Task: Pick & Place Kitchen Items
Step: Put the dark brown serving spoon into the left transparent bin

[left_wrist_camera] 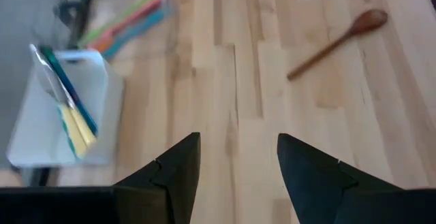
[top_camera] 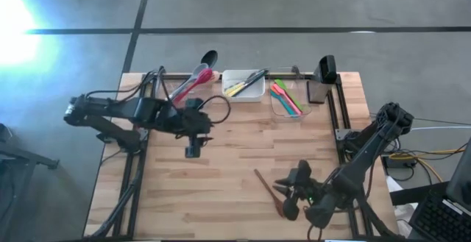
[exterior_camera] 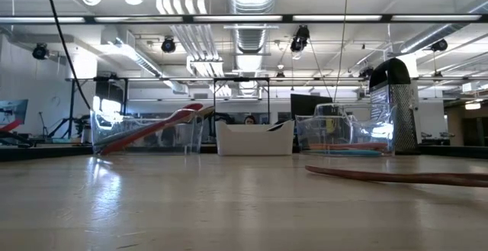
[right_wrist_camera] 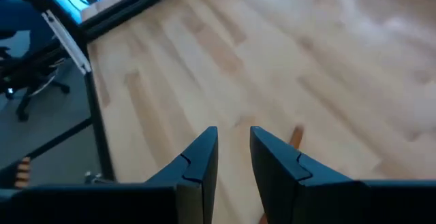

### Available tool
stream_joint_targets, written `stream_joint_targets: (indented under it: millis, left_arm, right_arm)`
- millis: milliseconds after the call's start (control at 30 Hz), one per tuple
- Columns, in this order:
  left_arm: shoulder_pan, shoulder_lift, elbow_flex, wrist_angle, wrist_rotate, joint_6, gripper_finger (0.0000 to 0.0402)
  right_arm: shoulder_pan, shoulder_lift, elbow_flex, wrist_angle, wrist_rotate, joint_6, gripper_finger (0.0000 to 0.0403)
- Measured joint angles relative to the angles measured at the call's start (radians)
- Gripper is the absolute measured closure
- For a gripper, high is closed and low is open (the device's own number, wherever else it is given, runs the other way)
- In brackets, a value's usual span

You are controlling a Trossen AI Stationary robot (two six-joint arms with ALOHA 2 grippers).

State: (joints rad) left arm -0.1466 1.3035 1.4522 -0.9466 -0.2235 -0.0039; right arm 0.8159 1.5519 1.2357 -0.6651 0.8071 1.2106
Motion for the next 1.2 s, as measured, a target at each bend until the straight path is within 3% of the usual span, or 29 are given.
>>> stream_joint_targets:
  millis: [267, 433, 600, 833, 1200]
  left_arm:
    - [-0.013, -0.118, -0.234, 0.089, -0.003, -0.061, 0.0205]
    - [-0.013, -0.162, -0.324, 0.145, -0.001, -0.061, 0.0204]
    - [-0.013, -0.17, -0.345, 0.151, 0.001, -0.061, 0.0204]
    - [-0.012, -0.17, -0.343, 0.162, 0.001, -0.061, 0.0204]
    - [-0.012, -0.171, -0.342, 0.17, 0.001, -0.061, 0.0206]
  right_arm:
    - [-0.001, 0.122, 0.002, -0.003, -0.151, 0.192, 0.0321]
    - [-0.023, 0.207, 0.021, -0.008, -0.257, 0.211, 0.0321]
    - [-0.066, 0.268, 0.056, -0.02, -0.377, 0.17, 0.0309]
    - [-0.118, 0.337, 0.079, -0.069, -0.531, 0.143, 0.0264]
    - [-0.139, 0.388, 0.074, -0.093, -0.578, 0.143, 0.0208]
